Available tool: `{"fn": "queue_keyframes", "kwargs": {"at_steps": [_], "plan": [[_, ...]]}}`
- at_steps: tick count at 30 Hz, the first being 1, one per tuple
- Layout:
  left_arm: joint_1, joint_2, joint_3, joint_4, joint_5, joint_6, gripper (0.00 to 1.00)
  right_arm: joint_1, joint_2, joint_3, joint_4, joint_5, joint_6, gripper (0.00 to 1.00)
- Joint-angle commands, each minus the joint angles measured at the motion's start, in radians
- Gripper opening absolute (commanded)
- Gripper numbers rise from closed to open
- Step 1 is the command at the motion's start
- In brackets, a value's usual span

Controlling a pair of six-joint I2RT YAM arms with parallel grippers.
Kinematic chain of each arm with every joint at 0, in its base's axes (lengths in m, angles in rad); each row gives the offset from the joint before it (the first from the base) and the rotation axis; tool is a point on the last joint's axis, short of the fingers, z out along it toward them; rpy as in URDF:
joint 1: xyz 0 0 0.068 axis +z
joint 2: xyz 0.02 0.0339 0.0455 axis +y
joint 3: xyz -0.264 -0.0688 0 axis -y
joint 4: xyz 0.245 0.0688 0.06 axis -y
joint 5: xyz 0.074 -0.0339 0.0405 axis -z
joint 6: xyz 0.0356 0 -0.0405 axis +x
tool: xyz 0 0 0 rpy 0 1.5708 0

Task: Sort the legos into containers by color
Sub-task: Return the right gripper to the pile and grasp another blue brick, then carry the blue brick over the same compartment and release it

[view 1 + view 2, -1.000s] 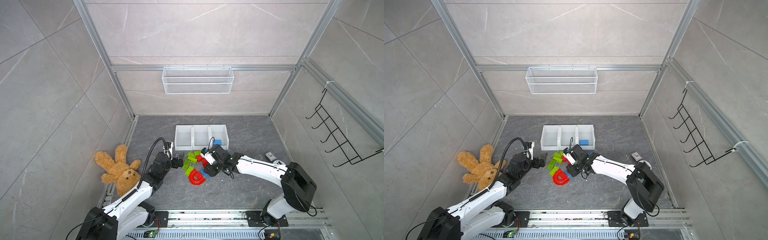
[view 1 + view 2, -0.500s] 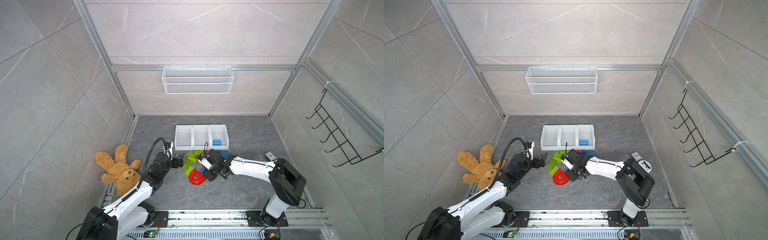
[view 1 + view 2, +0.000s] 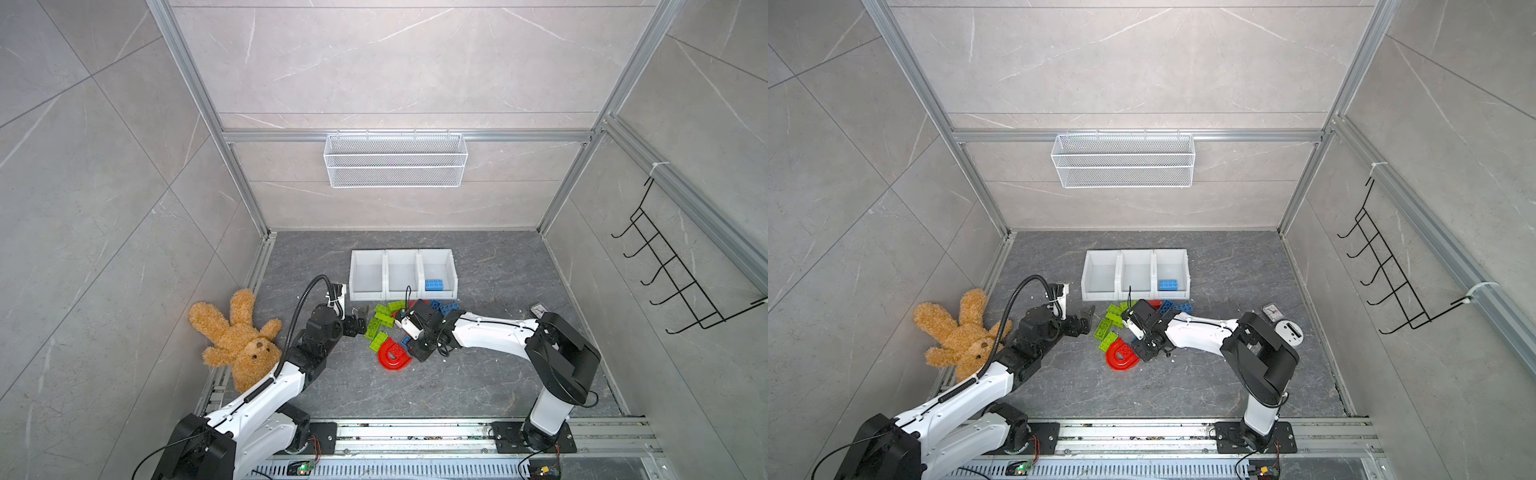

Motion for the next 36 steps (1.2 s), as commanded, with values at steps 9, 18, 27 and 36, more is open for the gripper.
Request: {"fn": "queue_keyframes", "kwargs": {"at_steps": [9, 18, 27, 36], "plan": [[0.005, -0.007, -0.003, 0.026, -0.007, 0.010, 0.99, 0.006, -0.022, -0.005, 0.005, 0.014, 0.004, 0.35], [0.005, -0.003, -0.003, 0.029, -0.002, 0.009, 0.99, 0.007, -0.189, -0.058, 0.021, -0.031, 0.014, 0.29], [0.005, -0.010, -0.003, 0.028, -0.001, 0.010, 0.99, -0.022, -0.249, -0.023, 0.045, -0.008, 0.008, 0.29], [0.005, -0.013, -0.004, 0.023, -0.005, 0.011, 1.00, -0.233, -0.228, 0.064, 0.147, -0.049, 0.098, 0.31]]}}
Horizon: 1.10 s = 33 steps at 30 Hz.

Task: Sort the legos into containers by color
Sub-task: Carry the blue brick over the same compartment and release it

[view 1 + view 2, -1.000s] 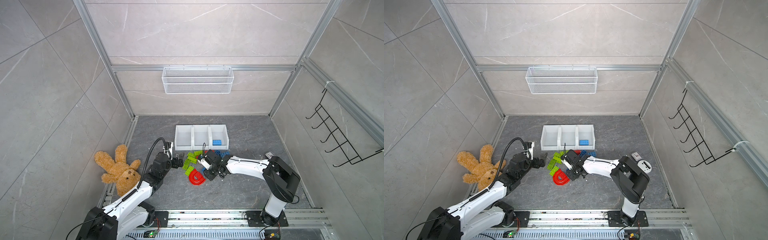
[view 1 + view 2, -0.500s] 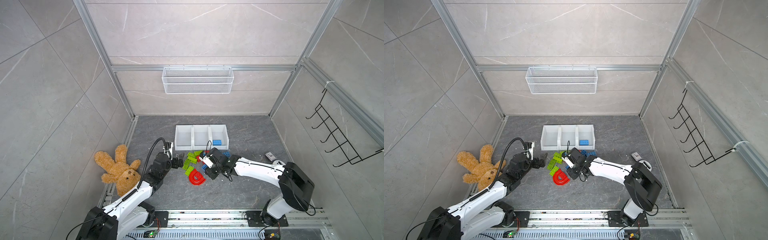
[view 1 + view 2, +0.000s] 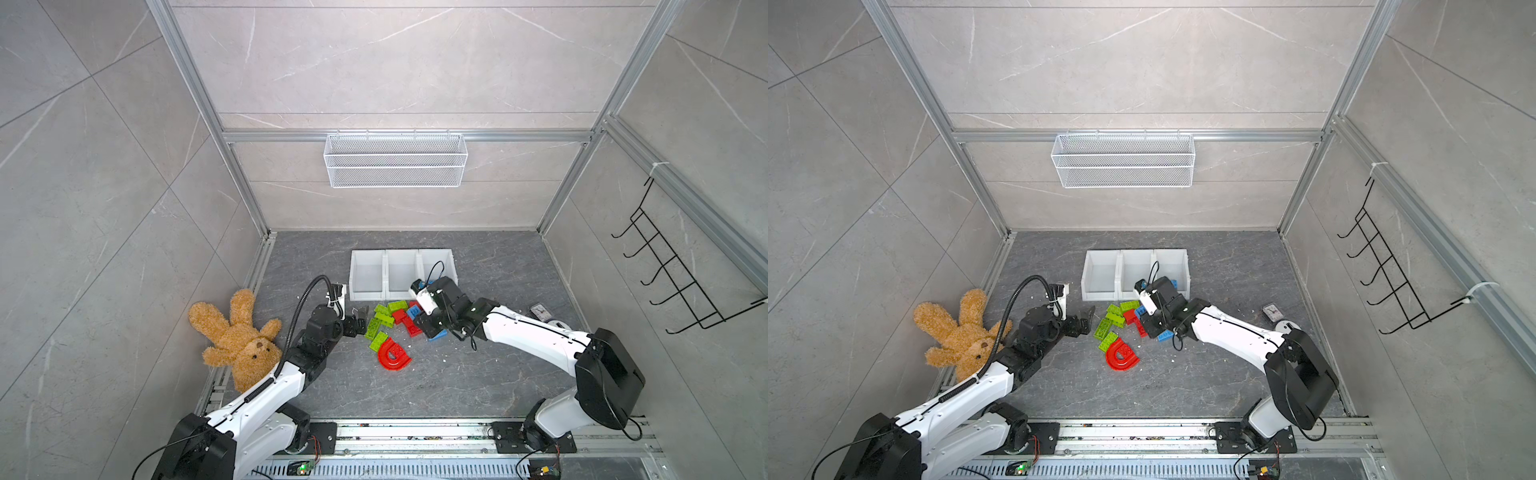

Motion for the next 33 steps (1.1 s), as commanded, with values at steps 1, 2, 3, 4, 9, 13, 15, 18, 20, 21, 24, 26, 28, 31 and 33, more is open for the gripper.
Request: {"fn": "queue_keyframes", "kwargs": {"at_steps": [1, 2, 3, 4, 9, 13, 15, 18, 20, 21, 24, 26, 28, 31, 33], "plan": [[0.005, -0.015, -0.001, 0.023, -0.006, 0.012, 0.99, -0.086, 0.012, 0.073, 0.057, -0.004, 0.063, 0.31], [0.005, -0.016, -0.001, 0.023, -0.006, 0.012, 0.99, -0.113, 0.030, 0.093, 0.055, 0.002, 0.069, 0.31], [0.005, -0.016, 0.000, 0.022, -0.008, 0.014, 1.00, -0.139, 0.050, 0.114, 0.052, 0.009, 0.080, 0.31], [0.005, -0.016, 0.000, 0.021, -0.010, 0.014, 1.00, -0.160, 0.067, 0.128, 0.054, 0.007, 0.093, 0.31], [0.004, -0.019, -0.002, 0.020, -0.014, 0.016, 1.00, -0.247, 0.165, 0.200, 0.084, -0.040, 0.130, 0.31], [0.005, -0.015, -0.001, 0.022, -0.014, 0.016, 0.99, -0.280, 0.254, 0.261, 0.092, -0.053, 0.141, 0.32], [0.004, -0.011, 0.000, 0.022, -0.012, 0.016, 0.99, -0.289, 0.302, 0.289, 0.105, -0.060, 0.153, 0.32], [0.005, -0.011, -0.001, 0.022, -0.015, 0.016, 0.99, -0.294, 0.354, 0.324, 0.109, -0.064, 0.166, 0.32], [0.005, -0.012, -0.001, 0.022, -0.017, 0.016, 0.99, -0.297, 0.384, 0.342, 0.109, -0.066, 0.173, 0.32], [0.005, -0.014, 0.000, 0.020, -0.017, 0.016, 1.00, -0.296, 0.398, 0.348, 0.111, -0.067, 0.174, 0.32], [0.005, -0.017, -0.001, 0.019, -0.017, 0.019, 0.99, -0.297, 0.431, 0.364, 0.114, -0.074, 0.182, 0.33], [0.005, -0.021, -0.002, 0.019, -0.018, 0.018, 1.00, -0.298, 0.449, 0.370, 0.112, -0.078, 0.185, 0.33], [0.005, -0.023, -0.002, 0.019, -0.018, 0.020, 0.99, -0.299, 0.463, 0.370, 0.112, -0.076, 0.187, 0.33], [0.005, -0.025, -0.003, 0.019, -0.019, 0.020, 0.99, -0.298, 0.479, 0.372, 0.109, -0.080, 0.186, 0.34], [0.005, -0.025, -0.002, 0.019, -0.018, 0.018, 0.99, -0.298, 0.486, 0.373, 0.104, -0.084, 0.183, 0.37]]}}
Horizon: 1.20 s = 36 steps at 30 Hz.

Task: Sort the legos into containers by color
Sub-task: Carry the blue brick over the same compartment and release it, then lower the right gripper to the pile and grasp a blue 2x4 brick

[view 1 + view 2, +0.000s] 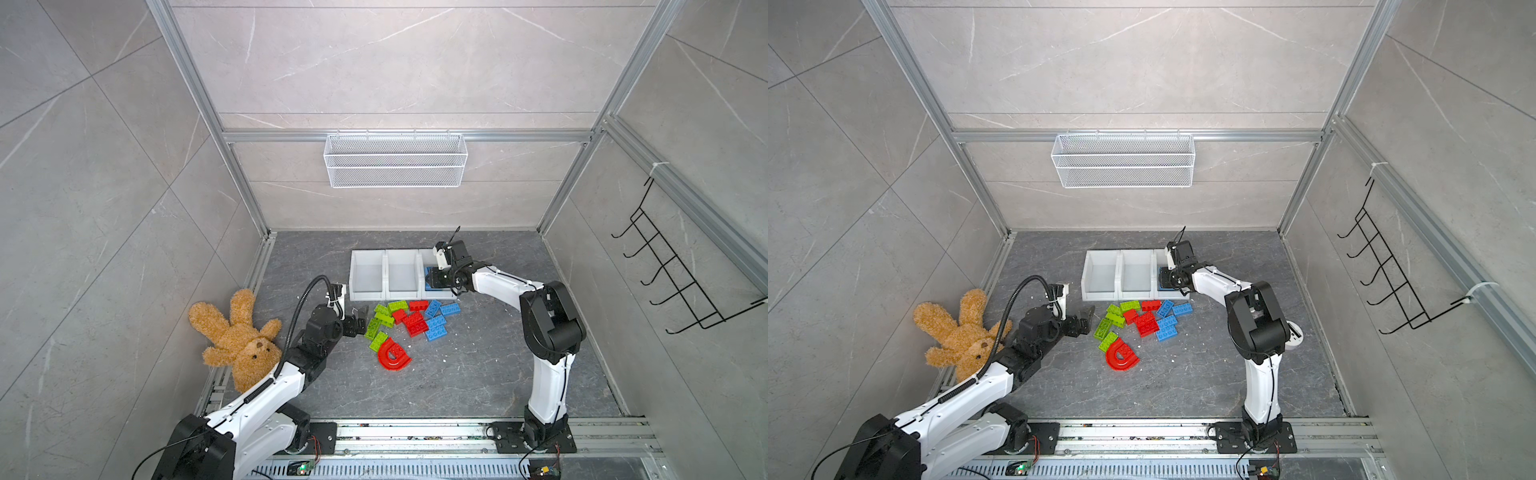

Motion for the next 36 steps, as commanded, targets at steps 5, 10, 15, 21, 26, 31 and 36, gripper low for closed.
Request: {"fn": "queue_keyframes", "kwargs": {"at_steps": [5, 10, 15, 21, 26, 31, 36], "plan": [[0.004, -0.017, -0.004, 0.020, -0.015, 0.019, 1.00, -0.003, 0.008, 0.025, 0.000, -0.015, 0.000, 0.49], [0.005, -0.011, -0.001, 0.020, -0.013, 0.016, 0.99, -0.003, -0.070, -0.004, -0.013, 0.012, -0.015, 0.58], [0.005, -0.018, -0.001, 0.018, -0.012, 0.019, 0.99, 0.002, -0.234, -0.119, -0.009, 0.032, -0.021, 0.59], [0.005, -0.028, -0.008, 0.023, -0.017, 0.018, 0.99, 0.023, -0.456, -0.324, -0.028, 0.060, 0.000, 0.60], [0.005, -0.015, -0.001, 0.019, -0.020, 0.020, 0.99, 0.123, -0.589, -0.473, -0.068, 0.139, 0.029, 0.61], [0.005, -0.008, -0.007, 0.034, -0.019, 0.017, 0.99, 0.262, -0.587, -0.504, -0.139, 0.240, 0.047, 0.65], [0.005, 0.025, -0.001, 0.042, -0.017, 0.016, 1.00, 0.295, -0.517, -0.503, -0.126, 0.246, 0.068, 0.68]]}}
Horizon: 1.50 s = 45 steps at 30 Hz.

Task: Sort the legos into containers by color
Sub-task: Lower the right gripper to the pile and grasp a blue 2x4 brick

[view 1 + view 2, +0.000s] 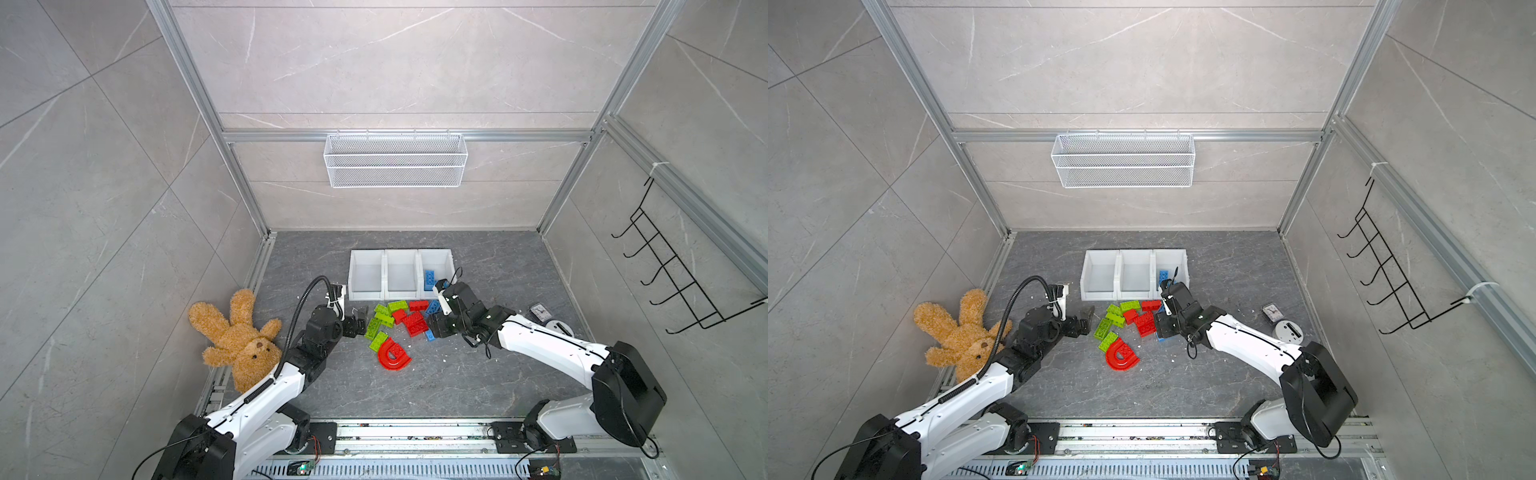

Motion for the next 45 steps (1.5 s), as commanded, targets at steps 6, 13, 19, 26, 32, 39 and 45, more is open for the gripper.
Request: {"fn": "queue_keyframes", "kwargs": {"at_steps": [6, 13, 19, 26, 32, 39, 45], "plan": [[0.004, 0.013, 0.005, 0.036, -0.016, 0.016, 1.00, 0.014, 0.120, 0.040, -0.068, 0.036, -0.002, 0.70], [0.005, -0.007, 0.000, 0.031, -0.024, 0.021, 0.99, 0.015, 0.192, 0.084, -0.115, 0.032, -0.031, 0.71], [0.006, 0.003, 0.002, 0.031, -0.024, 0.021, 0.99, 0.015, 0.247, 0.130, -0.150, 0.035, -0.058, 0.73], [0.004, 0.014, 0.003, 0.047, -0.009, 0.019, 1.00, 0.016, 0.263, 0.131, -0.175, 0.062, -0.058, 0.74], [0.005, 0.003, -0.001, 0.047, 0.000, 0.027, 0.99, 0.016, 0.294, 0.143, -0.170, 0.048, -0.064, 0.76], [0.005, -0.009, -0.005, 0.040, -0.015, 0.031, 0.99, 0.022, 0.334, 0.162, -0.162, 0.030, -0.065, 0.77], [0.005, -0.005, -0.002, 0.039, -0.014, 0.027, 1.00, 0.027, 0.328, 0.145, -0.161, 0.044, -0.057, 0.77]]}}
